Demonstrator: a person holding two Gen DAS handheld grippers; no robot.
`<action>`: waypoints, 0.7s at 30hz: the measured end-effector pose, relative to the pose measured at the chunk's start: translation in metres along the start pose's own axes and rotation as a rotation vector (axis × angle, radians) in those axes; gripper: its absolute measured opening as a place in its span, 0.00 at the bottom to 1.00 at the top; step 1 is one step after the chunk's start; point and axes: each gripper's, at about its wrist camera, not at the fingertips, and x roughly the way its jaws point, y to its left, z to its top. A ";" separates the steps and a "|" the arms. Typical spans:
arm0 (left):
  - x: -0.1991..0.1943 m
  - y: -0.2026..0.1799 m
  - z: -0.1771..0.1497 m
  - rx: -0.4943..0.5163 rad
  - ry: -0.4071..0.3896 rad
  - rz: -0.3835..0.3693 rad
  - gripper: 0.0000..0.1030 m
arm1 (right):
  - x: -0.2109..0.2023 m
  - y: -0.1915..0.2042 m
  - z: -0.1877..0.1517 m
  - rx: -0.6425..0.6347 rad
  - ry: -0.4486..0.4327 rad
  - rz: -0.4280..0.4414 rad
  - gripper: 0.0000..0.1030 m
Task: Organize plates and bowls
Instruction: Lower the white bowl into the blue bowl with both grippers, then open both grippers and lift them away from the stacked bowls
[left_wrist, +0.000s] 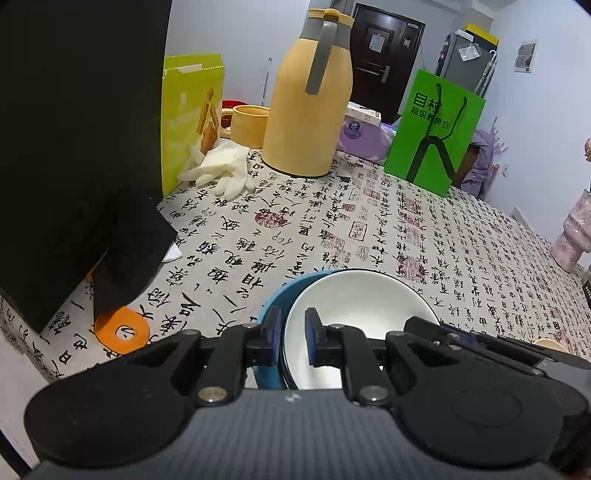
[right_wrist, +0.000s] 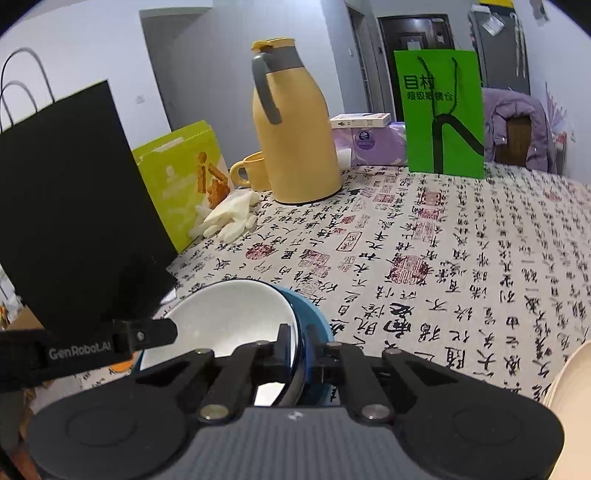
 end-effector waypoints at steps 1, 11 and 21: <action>0.000 0.000 0.000 0.000 -0.001 0.005 0.13 | 0.001 0.001 0.000 -0.011 -0.001 -0.006 0.06; 0.002 0.003 0.001 -0.035 0.011 0.007 0.13 | -0.003 -0.009 0.004 0.038 0.027 0.050 0.10; -0.002 0.000 0.001 -0.035 -0.005 0.016 0.13 | -0.011 -0.006 0.001 0.005 0.004 0.046 0.06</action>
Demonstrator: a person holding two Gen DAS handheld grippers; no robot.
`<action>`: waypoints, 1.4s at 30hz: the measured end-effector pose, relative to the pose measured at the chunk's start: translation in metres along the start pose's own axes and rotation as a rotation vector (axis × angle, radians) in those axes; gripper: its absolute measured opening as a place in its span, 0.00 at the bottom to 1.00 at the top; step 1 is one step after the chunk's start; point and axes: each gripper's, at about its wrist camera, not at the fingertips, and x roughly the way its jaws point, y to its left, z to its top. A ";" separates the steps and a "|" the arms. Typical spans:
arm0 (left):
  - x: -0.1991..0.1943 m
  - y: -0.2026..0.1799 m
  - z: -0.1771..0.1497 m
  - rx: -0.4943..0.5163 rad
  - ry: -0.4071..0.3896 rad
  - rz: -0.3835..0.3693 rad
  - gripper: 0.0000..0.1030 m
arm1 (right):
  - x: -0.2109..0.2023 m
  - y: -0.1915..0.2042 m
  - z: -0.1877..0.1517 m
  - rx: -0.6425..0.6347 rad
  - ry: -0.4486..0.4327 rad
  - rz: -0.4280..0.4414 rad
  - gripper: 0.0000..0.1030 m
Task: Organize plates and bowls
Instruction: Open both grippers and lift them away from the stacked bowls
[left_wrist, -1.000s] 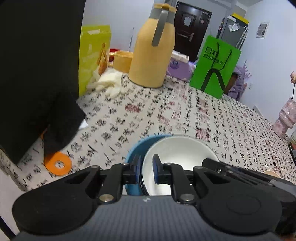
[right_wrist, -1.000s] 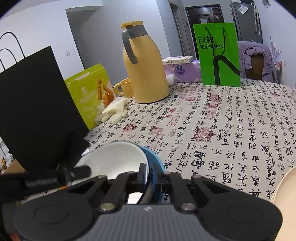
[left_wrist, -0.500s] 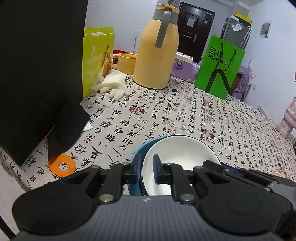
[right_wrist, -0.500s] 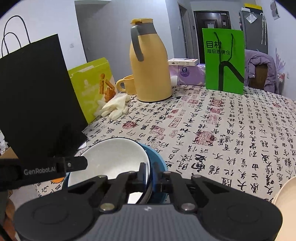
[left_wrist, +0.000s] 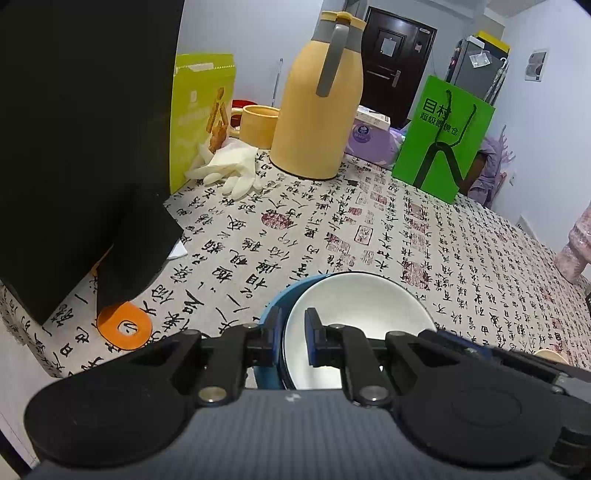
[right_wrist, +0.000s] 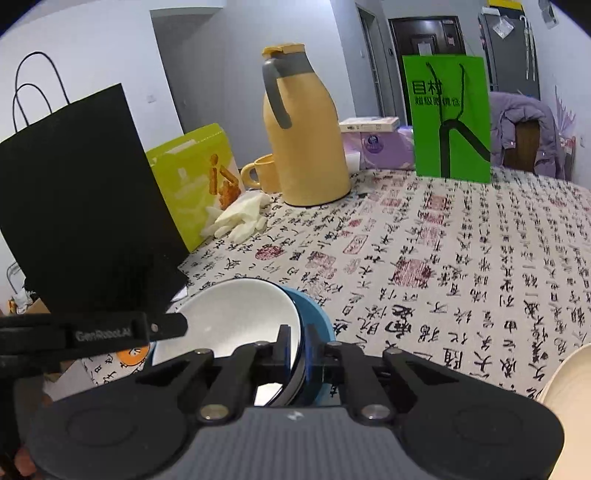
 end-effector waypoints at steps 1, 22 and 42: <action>-0.001 -0.001 0.001 0.002 -0.003 0.001 0.13 | 0.001 -0.001 0.000 0.005 0.006 -0.001 0.06; -0.048 0.002 -0.013 0.039 -0.239 -0.046 1.00 | -0.051 -0.022 -0.010 0.007 -0.138 0.111 1.00; -0.089 0.006 -0.065 0.067 -0.405 -0.064 1.00 | -0.114 -0.036 -0.063 -0.037 -0.274 0.098 1.00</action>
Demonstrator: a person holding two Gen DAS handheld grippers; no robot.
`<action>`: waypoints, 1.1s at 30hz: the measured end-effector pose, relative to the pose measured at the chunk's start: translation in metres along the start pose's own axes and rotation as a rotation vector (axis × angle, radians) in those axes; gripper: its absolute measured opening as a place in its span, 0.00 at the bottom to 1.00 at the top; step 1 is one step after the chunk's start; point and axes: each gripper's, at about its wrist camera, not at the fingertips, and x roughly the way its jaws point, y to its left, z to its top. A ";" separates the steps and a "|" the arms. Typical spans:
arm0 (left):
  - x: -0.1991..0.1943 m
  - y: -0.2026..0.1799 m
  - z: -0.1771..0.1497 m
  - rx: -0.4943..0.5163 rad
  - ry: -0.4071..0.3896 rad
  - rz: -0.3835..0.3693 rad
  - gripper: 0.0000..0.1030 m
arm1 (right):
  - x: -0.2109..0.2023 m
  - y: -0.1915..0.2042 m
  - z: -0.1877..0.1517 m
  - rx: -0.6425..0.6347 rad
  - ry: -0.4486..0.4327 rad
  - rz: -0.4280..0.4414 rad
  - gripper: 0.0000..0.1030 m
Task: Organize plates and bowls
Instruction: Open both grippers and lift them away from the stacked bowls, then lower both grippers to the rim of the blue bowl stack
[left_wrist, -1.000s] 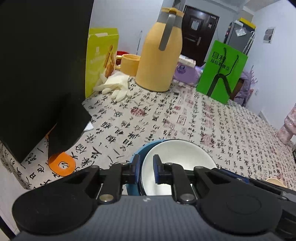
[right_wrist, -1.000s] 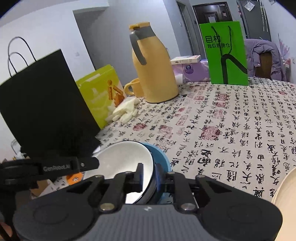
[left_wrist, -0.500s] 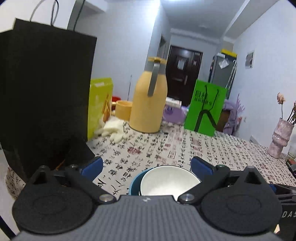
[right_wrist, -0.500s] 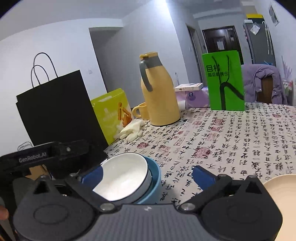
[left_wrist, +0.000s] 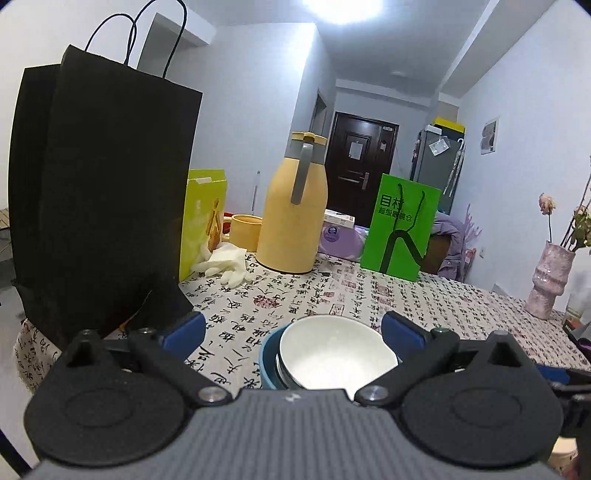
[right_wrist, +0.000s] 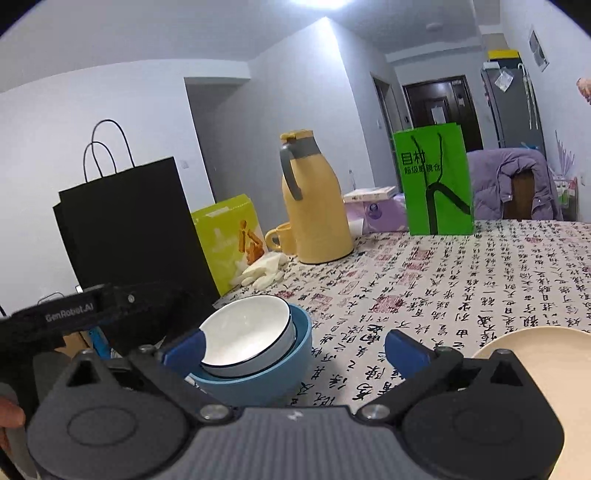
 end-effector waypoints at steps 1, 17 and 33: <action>-0.002 0.000 -0.002 0.006 -0.002 0.003 1.00 | -0.003 0.001 -0.001 -0.004 -0.006 0.001 1.00; -0.017 0.007 -0.017 0.012 0.015 -0.006 1.00 | -0.011 0.011 -0.015 -0.012 0.056 0.028 1.00; 0.007 0.030 -0.019 -0.022 0.038 -0.048 1.00 | 0.027 0.006 -0.012 0.049 0.148 0.013 1.00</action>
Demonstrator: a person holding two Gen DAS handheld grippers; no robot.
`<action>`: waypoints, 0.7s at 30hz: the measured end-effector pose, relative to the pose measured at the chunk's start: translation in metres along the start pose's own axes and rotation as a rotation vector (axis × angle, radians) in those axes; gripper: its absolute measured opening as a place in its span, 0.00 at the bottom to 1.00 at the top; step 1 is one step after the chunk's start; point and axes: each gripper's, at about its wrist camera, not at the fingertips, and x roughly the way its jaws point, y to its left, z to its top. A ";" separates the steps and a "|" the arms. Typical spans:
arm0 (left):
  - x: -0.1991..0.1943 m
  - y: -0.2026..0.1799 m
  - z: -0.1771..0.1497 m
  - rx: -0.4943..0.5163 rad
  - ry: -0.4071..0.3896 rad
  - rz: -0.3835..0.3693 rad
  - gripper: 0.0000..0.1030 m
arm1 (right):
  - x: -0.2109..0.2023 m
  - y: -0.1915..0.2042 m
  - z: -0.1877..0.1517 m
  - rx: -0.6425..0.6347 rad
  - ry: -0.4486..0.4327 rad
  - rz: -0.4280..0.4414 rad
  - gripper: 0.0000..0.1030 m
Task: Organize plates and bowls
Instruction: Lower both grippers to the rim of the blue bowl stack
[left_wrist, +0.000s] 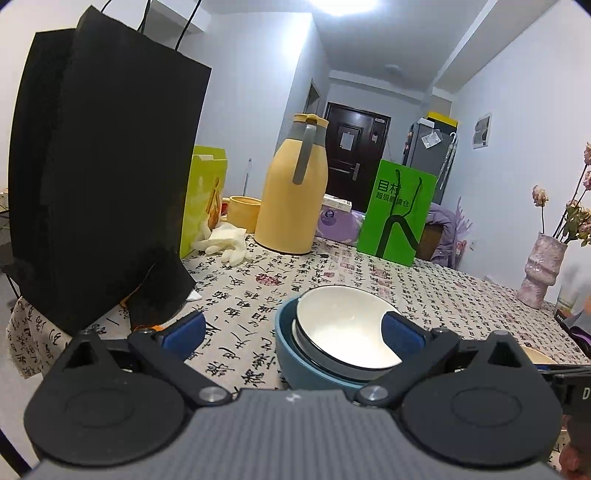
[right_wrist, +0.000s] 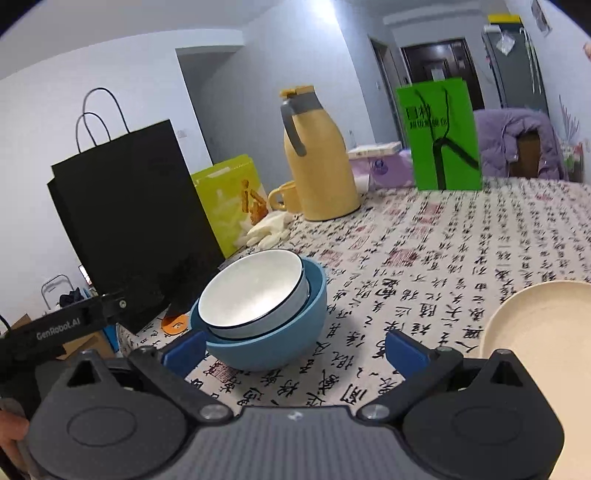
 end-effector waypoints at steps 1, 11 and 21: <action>0.002 0.002 0.000 -0.002 -0.002 0.000 1.00 | 0.005 0.001 0.001 -0.001 0.010 -0.002 1.00; 0.037 0.029 0.007 -0.056 0.070 -0.025 1.00 | 0.049 0.009 0.014 -0.002 0.081 -0.015 1.00; 0.069 0.037 0.015 -0.098 0.139 -0.032 1.00 | 0.086 -0.002 0.029 0.097 0.152 -0.026 1.00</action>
